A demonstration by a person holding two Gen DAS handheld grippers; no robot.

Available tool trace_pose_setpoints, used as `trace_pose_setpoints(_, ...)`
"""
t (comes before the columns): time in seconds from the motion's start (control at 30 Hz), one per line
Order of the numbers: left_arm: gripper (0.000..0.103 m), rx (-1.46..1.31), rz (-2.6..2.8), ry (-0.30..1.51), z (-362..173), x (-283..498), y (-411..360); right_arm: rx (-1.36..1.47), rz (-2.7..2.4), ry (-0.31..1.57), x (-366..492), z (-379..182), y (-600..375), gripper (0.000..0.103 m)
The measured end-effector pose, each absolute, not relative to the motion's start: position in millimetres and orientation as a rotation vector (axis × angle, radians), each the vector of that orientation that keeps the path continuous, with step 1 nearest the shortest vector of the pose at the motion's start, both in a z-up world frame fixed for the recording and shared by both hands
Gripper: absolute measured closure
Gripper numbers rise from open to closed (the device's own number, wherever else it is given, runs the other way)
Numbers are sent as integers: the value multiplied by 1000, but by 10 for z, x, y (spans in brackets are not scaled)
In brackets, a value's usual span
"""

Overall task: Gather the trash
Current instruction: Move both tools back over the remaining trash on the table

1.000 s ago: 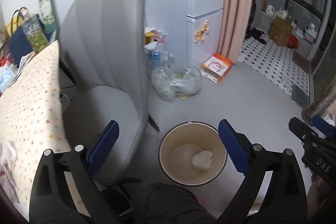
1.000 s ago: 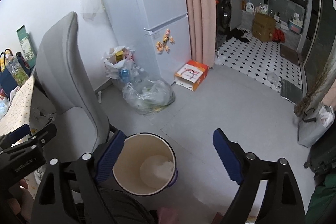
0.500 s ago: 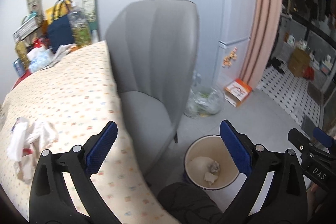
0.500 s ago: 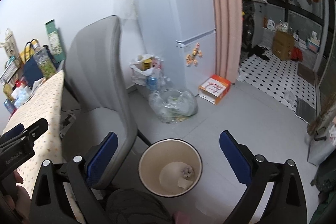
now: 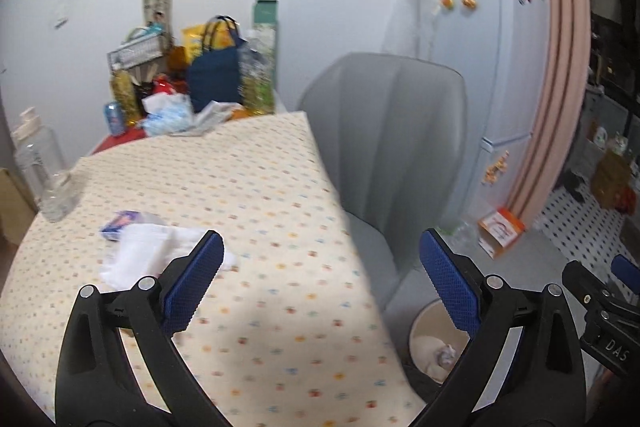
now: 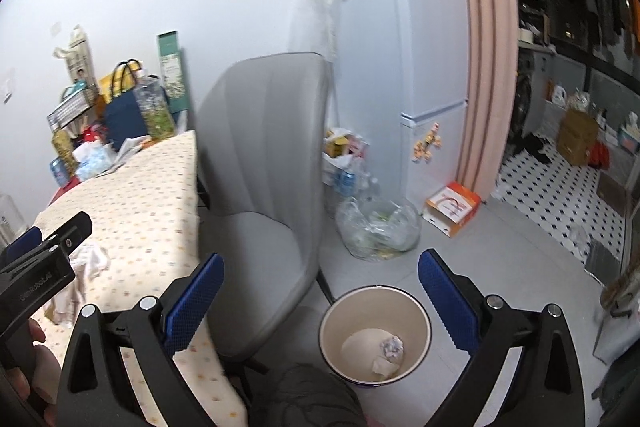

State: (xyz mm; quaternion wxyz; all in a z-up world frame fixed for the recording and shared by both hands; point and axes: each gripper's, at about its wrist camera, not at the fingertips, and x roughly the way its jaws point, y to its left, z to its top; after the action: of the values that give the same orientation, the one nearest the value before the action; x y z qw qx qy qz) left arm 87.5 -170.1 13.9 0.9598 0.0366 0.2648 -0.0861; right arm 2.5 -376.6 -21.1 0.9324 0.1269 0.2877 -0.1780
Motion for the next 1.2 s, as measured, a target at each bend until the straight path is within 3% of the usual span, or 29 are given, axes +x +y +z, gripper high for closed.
trace_pose_setpoints(0.77,6,-66,4,516,271,616,-433,163,-152,561,100,112,-2618,8)
trace_pose_setpoints(1.2,6,-130,28,569,71,671,212,99,-91,601,311,51,-2128,8)
